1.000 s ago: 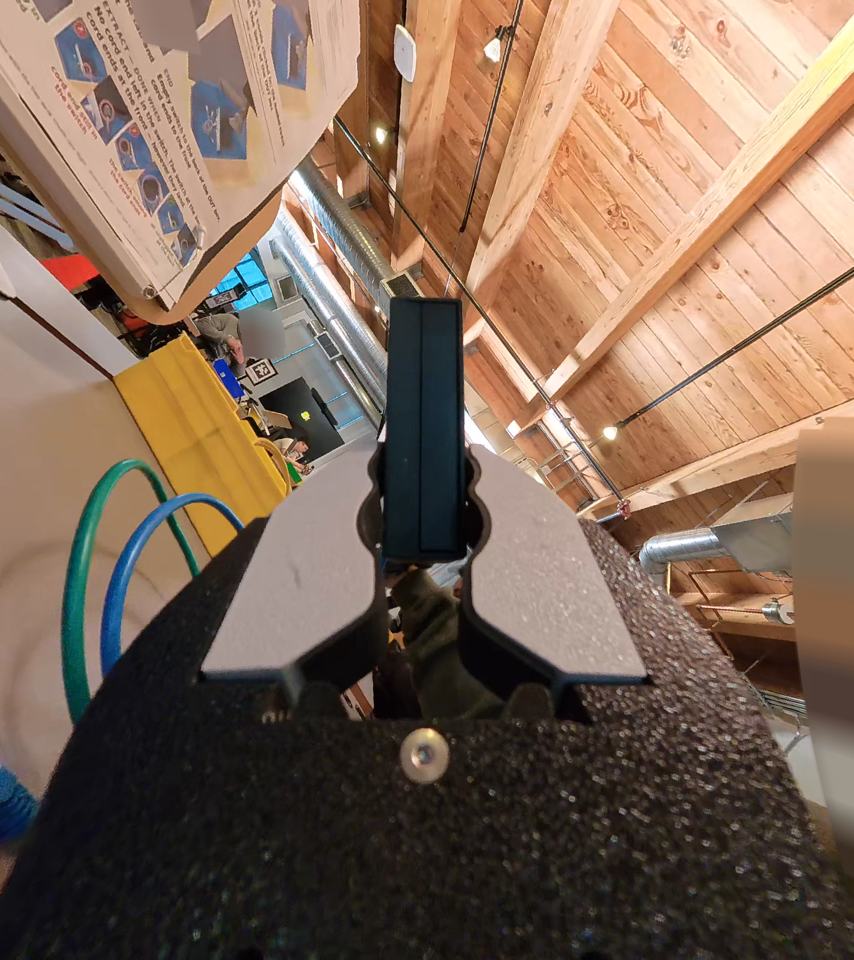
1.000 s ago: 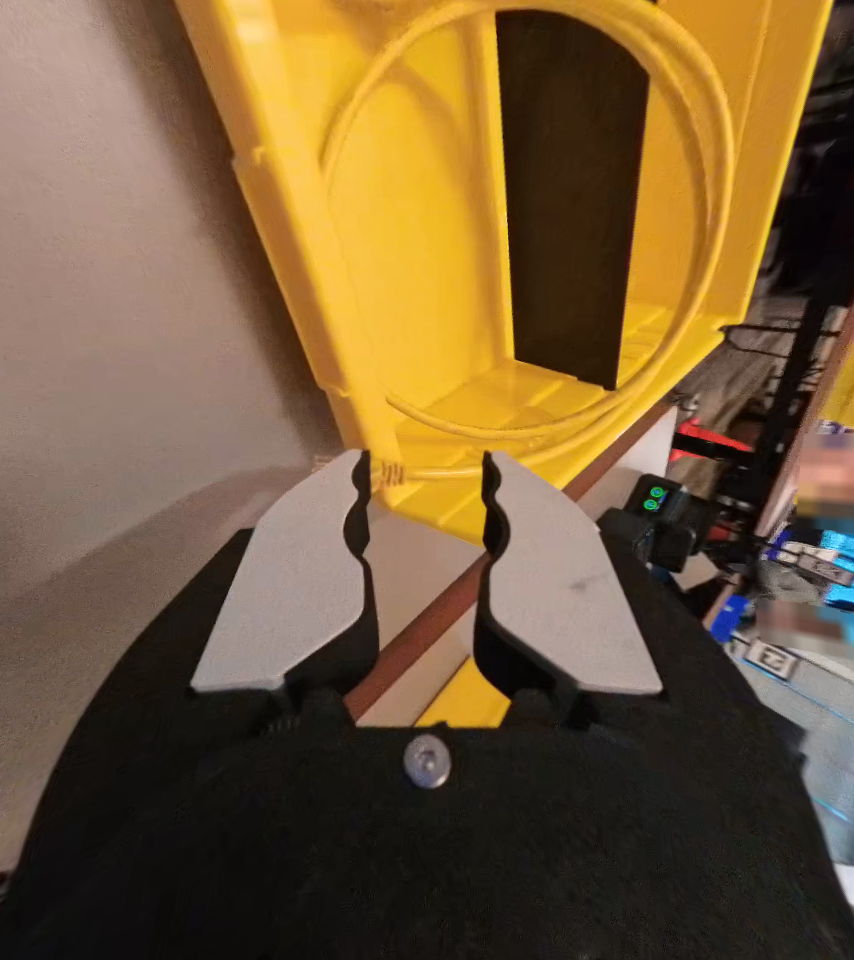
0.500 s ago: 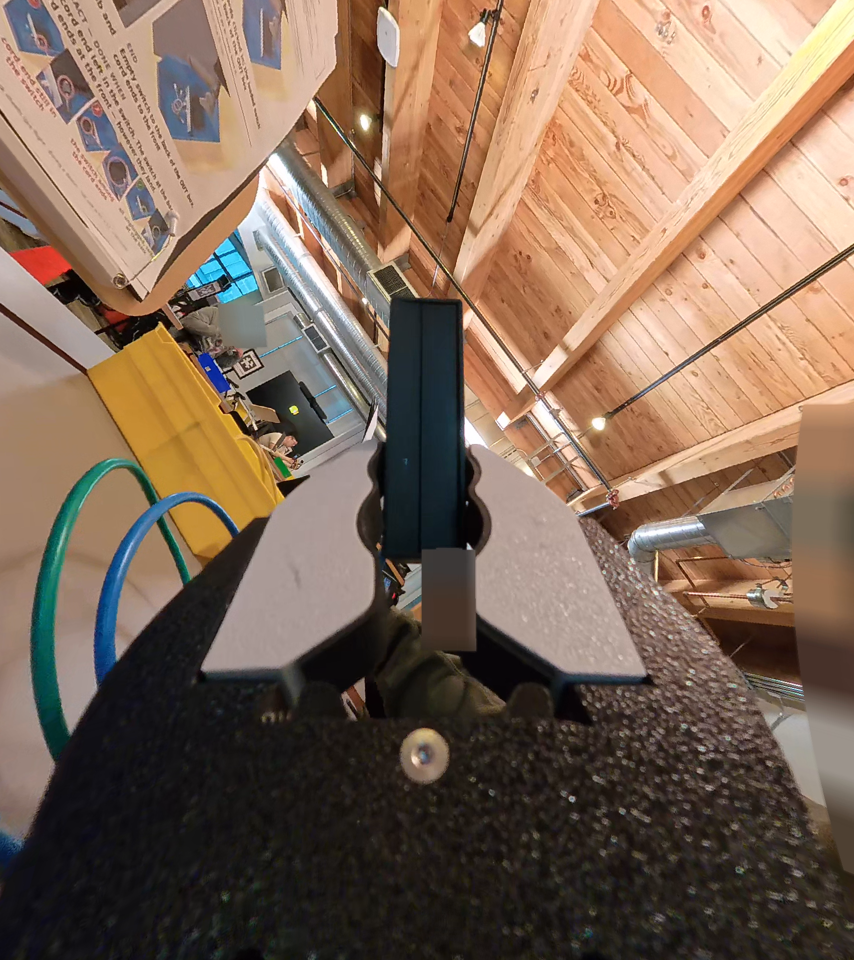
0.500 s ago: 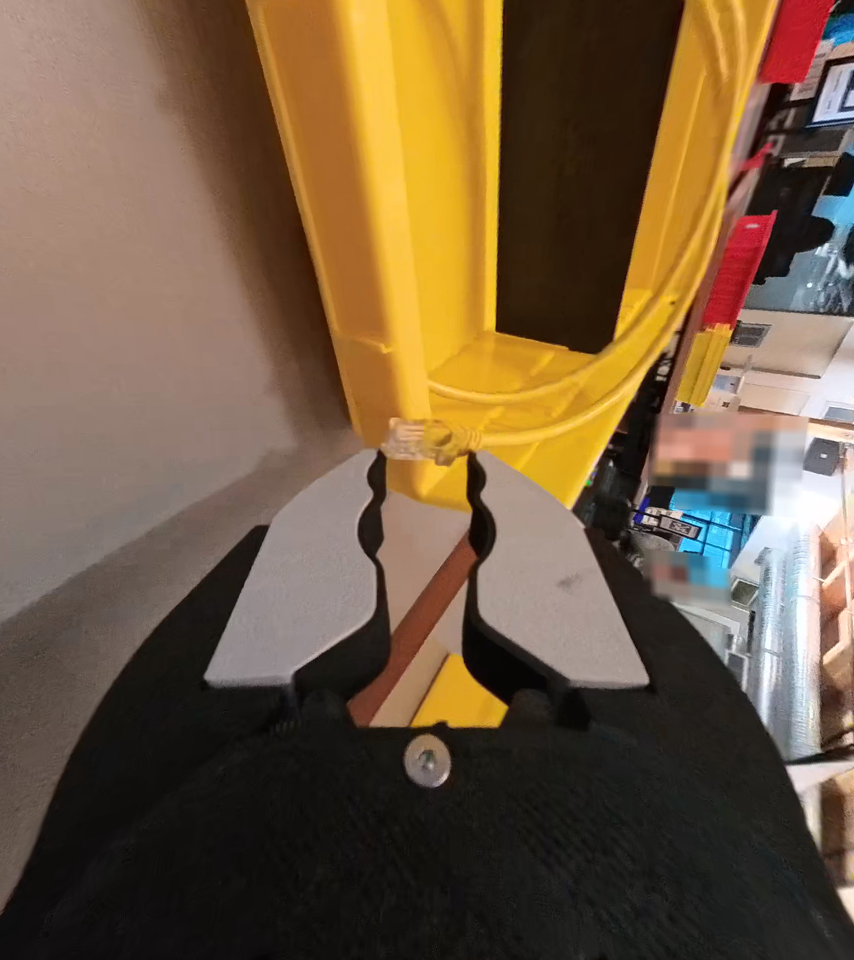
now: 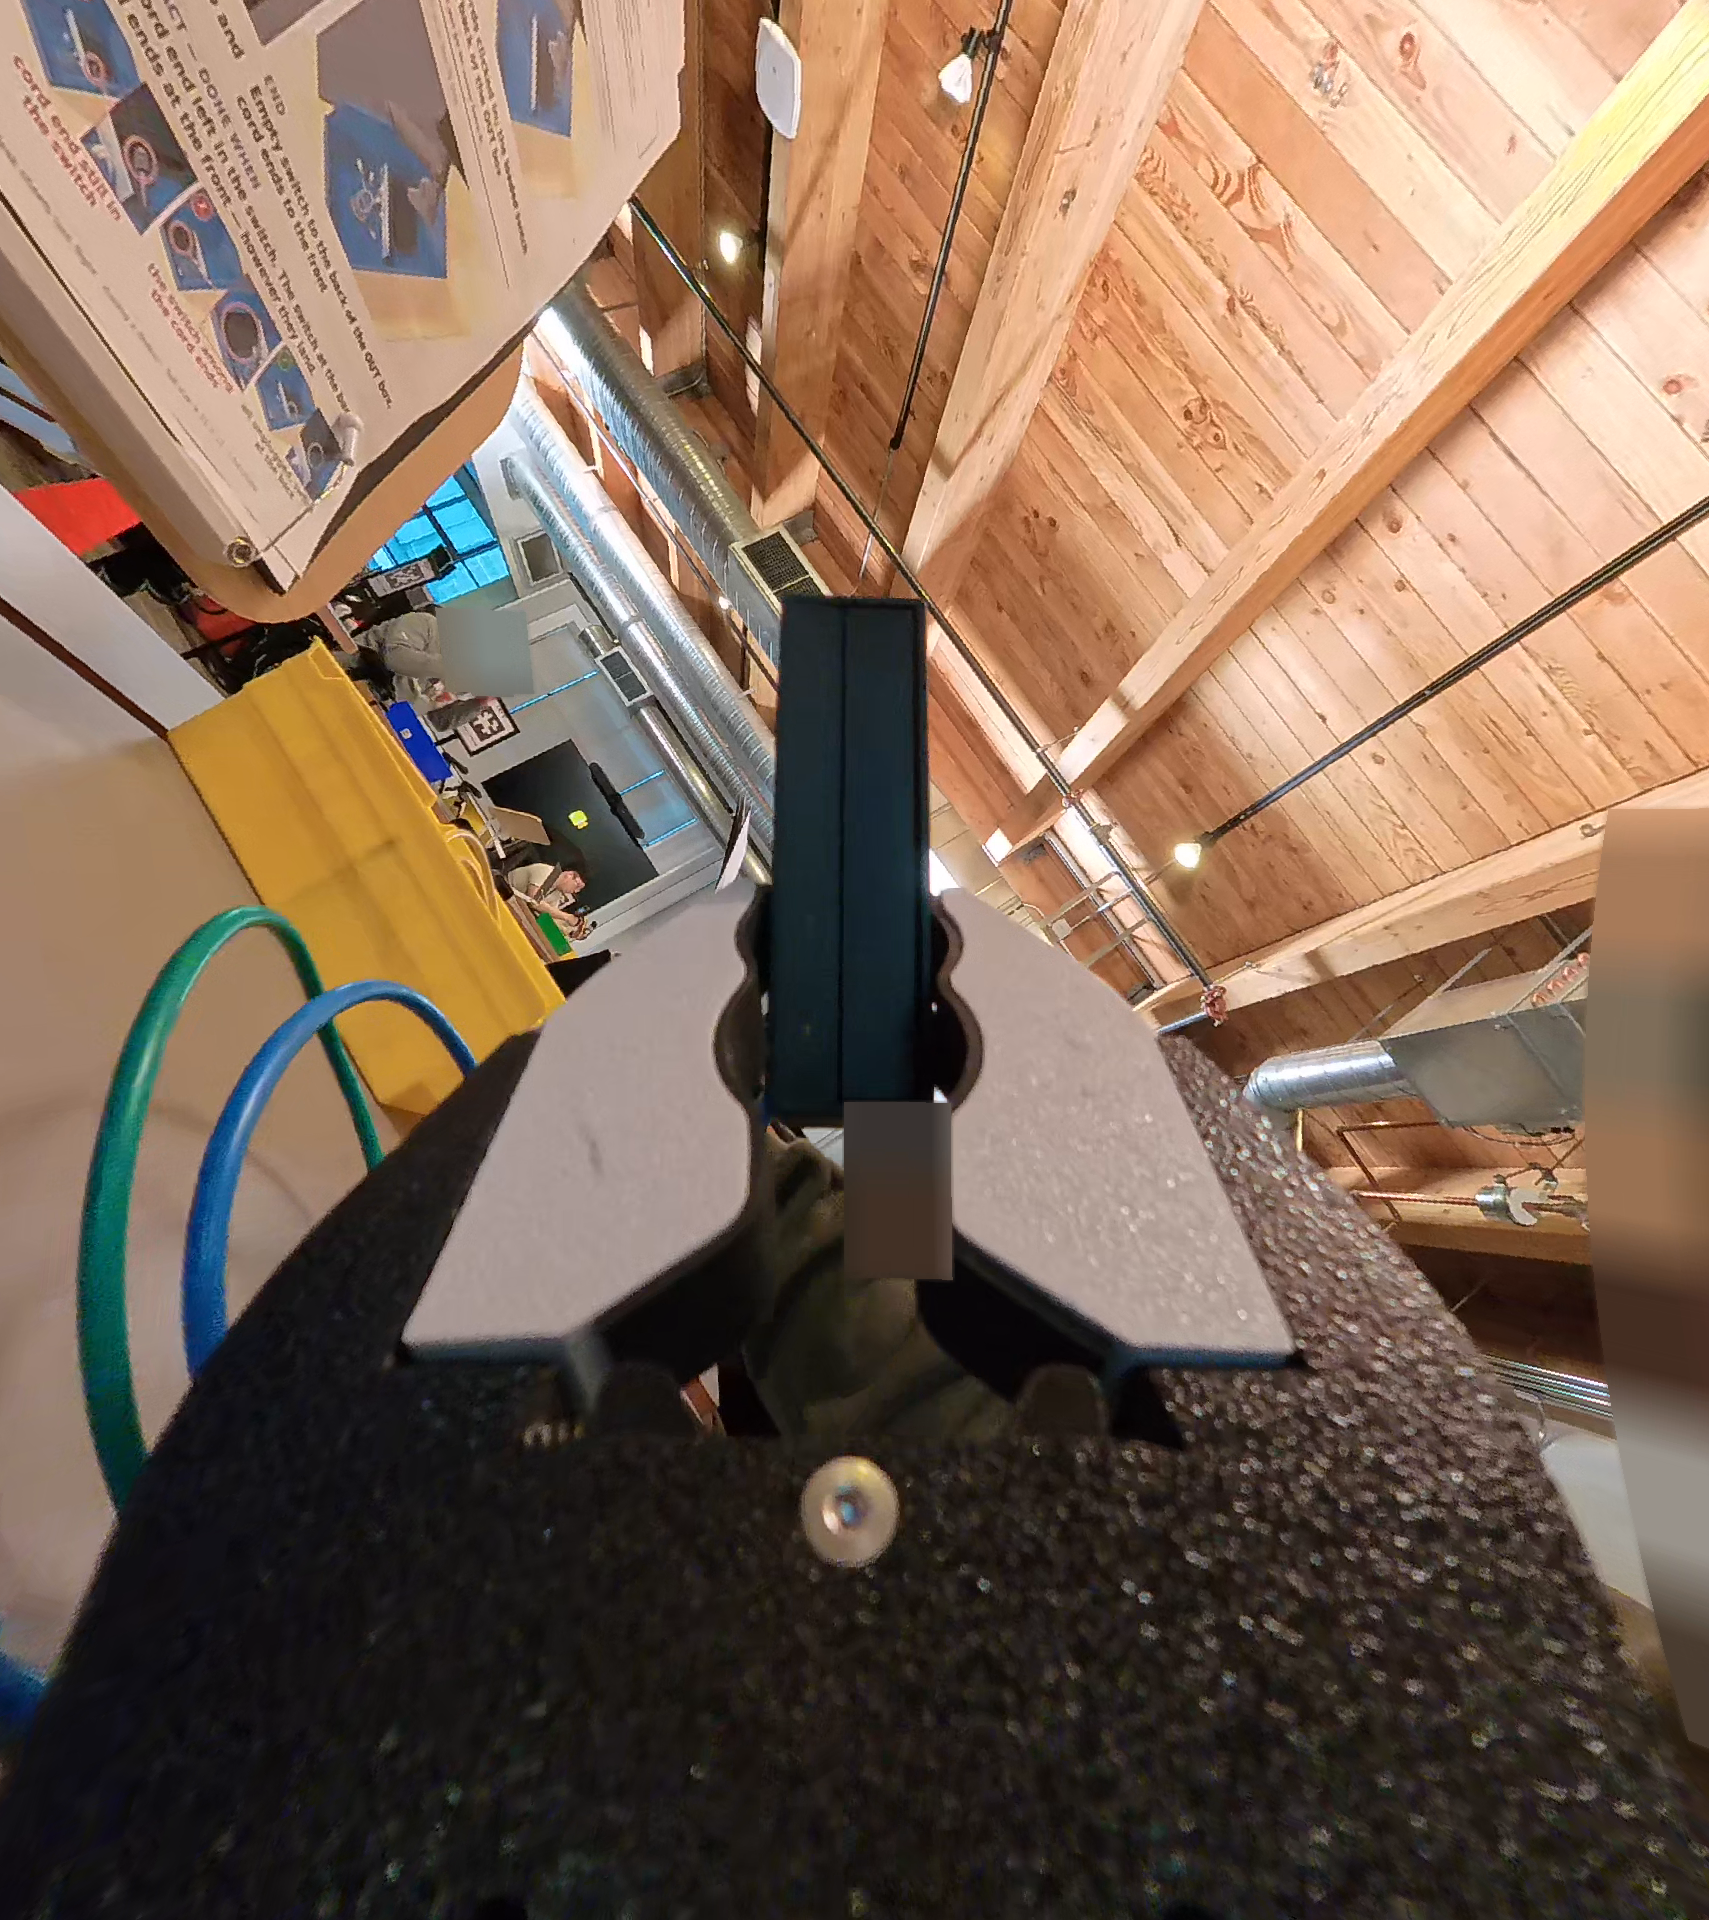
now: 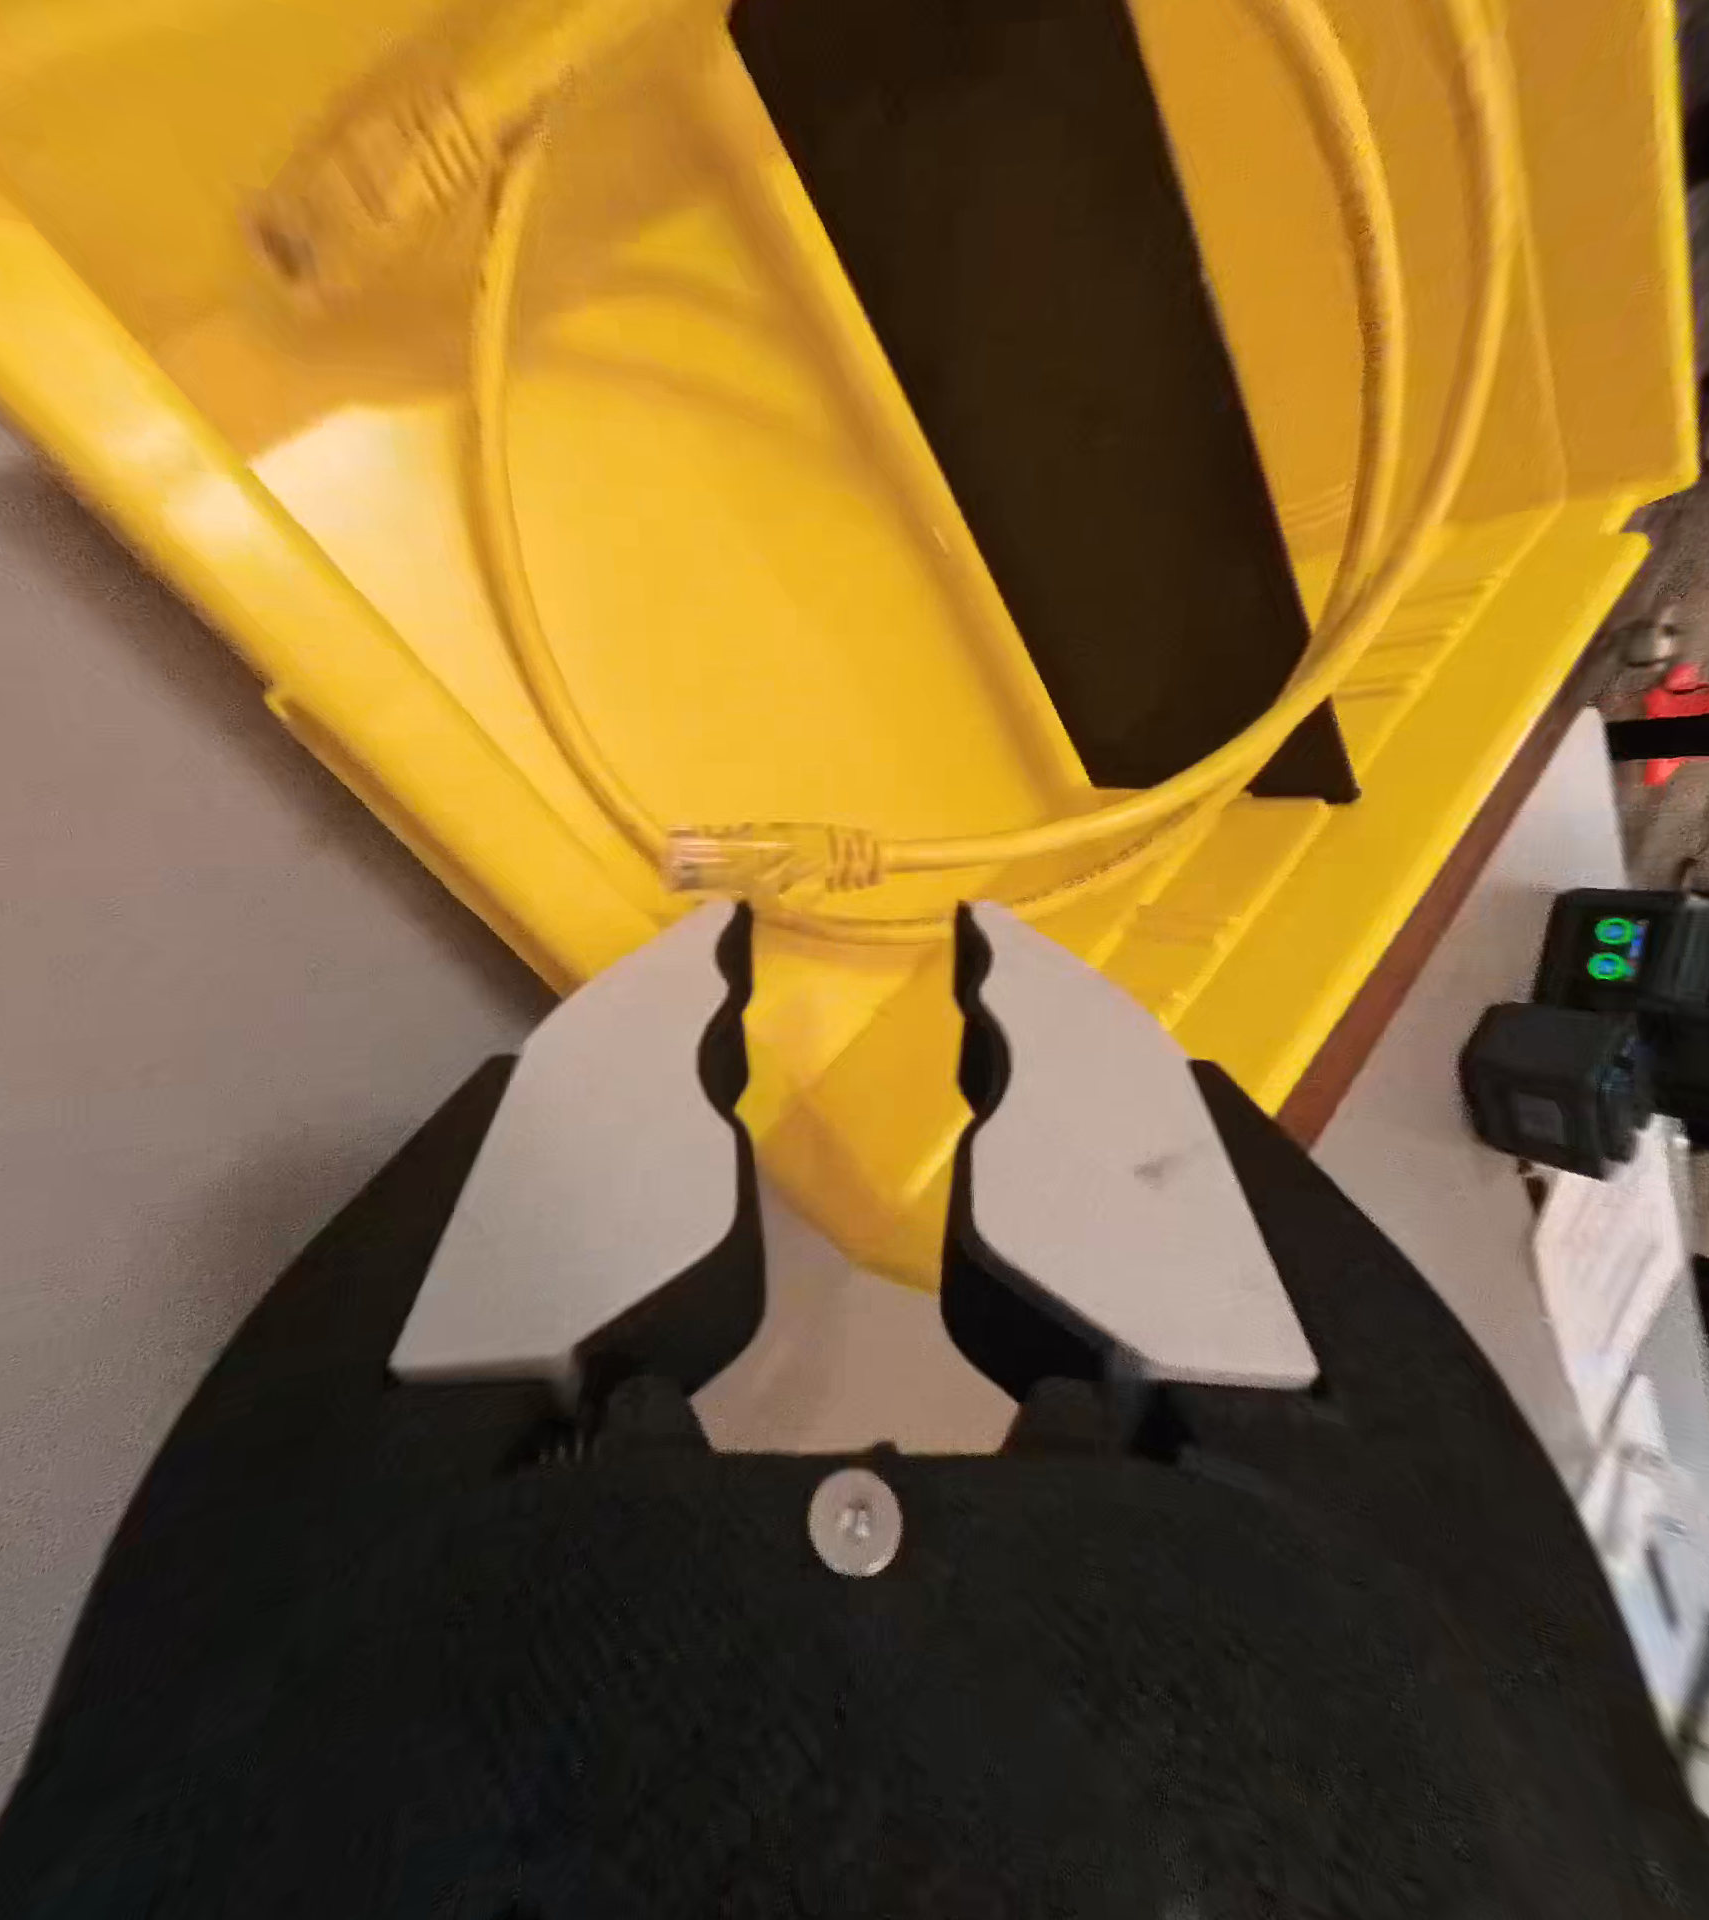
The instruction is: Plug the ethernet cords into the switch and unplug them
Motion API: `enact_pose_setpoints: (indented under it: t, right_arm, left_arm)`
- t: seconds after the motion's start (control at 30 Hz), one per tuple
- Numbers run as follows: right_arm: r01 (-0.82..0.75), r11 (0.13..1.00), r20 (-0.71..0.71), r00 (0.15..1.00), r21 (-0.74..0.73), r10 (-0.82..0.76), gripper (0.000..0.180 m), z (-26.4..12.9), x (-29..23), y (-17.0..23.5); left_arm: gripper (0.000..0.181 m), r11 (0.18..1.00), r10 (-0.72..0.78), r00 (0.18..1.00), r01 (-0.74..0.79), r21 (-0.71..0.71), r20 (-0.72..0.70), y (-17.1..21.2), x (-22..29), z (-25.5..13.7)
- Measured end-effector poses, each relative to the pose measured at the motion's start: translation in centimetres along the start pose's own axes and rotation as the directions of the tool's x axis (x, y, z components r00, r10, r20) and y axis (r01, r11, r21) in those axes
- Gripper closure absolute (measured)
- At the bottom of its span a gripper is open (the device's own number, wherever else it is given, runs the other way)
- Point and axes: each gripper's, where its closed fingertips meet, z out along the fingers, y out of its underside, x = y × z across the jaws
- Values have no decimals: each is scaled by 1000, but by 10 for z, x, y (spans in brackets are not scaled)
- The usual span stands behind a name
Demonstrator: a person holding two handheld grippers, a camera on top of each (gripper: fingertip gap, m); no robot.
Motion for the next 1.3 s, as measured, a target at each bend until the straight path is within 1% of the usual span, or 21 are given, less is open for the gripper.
enact_pose_setpoints:
  t: [0.03,0.13,0.23,0.33,0.43,0.47,0.53,0.6,0.63,0.67,0.7,0.73,0.77,0.8,0.87,0.93,0.97,1.0,1.03,1.13,1.3]
  right_arm:
    - [-46,998,17,999,31,46,128,-6,1,-7]
    - [-99,989,-41,994,111,104,106,-34,7,-29]
    - [-80,960,-117,987,267,114,100,-82,-17,-69]
    - [8,898,-228,968,440,103,101,-138,-64,-116]
    - [178,775,-321,947,606,33,108,-178,-137,-171]
    - [235,727,-364,931,645,21,114,-186,-160,-189]
    - [317,667,-415,910,674,-14,124,-187,-208,-219]
    - [340,660,-443,896,670,-12,134,-177,-242,-241]
    - [266,674,-389,920,689,35,141,-171,-253,-248]
    - [140,667,-280,954,732,107,142,-168,-264,-254]
    - [-31,618,-126,970,786,208,142,-169,-272,-261]
    - [-233,537,68,949,811,309,143,-170,-278,-266]
    - [-425,454,265,889,783,375,142,-167,-283,-271]
    - [-585,383,441,802,715,402,140,-161,-289,-276]
    - [-821,253,694,569,512,441,133,-149,-294,-279]
    - [-949,65,835,302,307,461,135,-142,-283,-277]
    - [-972,-22,883,202,233,424,144,-142,-277,-276]
    - [-981,-70,910,139,180,390,150,-142,-274,-276]
    - [-987,-79,916,99,140,389,154,-139,-275,-275]
    - [-990,-89,925,67,108,375,162,-139,-282,-281]
    - [-984,-173,935,-25,39,354,165,-137,-281,-285]
  left_arm:
    - [154,1000,1,1000,-1,-1,0,0,0,0]
    - [154,1000,3,1000,-3,-5,8,1,-2,0]
    - [154,1000,-15,999,16,-4,38,3,-11,0]
    - [154,999,-40,995,41,-9,97,10,-24,-1]
    - [154,995,-95,985,96,-5,146,19,-36,-1]
    - [154,993,-112,980,115,-6,163,23,-40,-2]
    - [154,988,-150,969,156,-12,197,31,-48,-2]
    - [154,980,-193,960,197,1,203,36,-53,-2]
    - [154,977,-211,957,214,10,200,38,-54,-3]
    - [154,974,-224,954,225,21,197,38,-55,-3]
    - [154,973,-230,954,228,34,194,38,-55,-4]
    - [154,972,-233,954,229,44,187,38,-55,-5]
    - [154,971,-240,954,235,51,181,37,-55,-5]
    - [154,969,-248,952,242,57,177,37,-55,-5]
    - [154,967,-253,953,246,63,169,39,-55,-4]
    - [154,965,-261,951,254,59,169,43,-56,-3]
    - [154,965,-261,950,256,54,169,46,-56,-3]
    - [154,967,-255,951,251,48,173,49,-56,-2]
    - [154,969,-246,953,242,41,180,51,-56,-1]
    - [154,976,-218,958,218,25,188,57,-54,1]
    - [154,984,-179,963,177,27,201,56,-52,1]
